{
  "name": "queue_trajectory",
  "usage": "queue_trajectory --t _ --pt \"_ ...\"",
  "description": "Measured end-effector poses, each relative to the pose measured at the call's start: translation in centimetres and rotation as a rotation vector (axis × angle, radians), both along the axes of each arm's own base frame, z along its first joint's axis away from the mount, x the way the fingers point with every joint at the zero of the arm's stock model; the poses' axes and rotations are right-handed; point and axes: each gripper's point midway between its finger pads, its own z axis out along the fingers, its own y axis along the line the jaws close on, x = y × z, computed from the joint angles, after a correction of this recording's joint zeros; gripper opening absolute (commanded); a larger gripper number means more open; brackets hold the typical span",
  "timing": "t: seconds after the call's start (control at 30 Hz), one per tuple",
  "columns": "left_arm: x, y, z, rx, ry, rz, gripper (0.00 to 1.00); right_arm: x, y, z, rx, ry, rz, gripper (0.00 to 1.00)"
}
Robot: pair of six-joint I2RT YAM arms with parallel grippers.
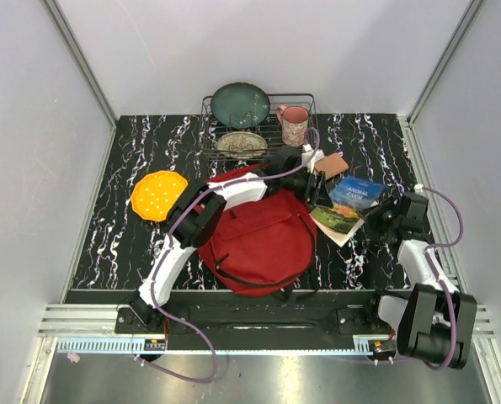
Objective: Pack the student bag
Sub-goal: Pick up the book from the center of the board.
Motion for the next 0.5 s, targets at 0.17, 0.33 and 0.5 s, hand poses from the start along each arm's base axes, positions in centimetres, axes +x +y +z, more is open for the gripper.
queue_trajectory --t 0.17,0.33,0.5 --pt "-1.3 1.9 0.6 0.038 -0.003 0.042 0.89 -0.2 1.2 3.9 0.005 -0.089 0.055 0.00" --pt "-2.5 4.0 5.9 0.008 -0.084 0.091 0.95 -0.7 2.0 7.6 0.003 -0.160 0.099 0.00" --pt "-3.0 6.6 12.8 -0.063 -0.231 0.177 0.99 -1.4 3.3 11.7 0.004 -0.263 0.168 0.00"
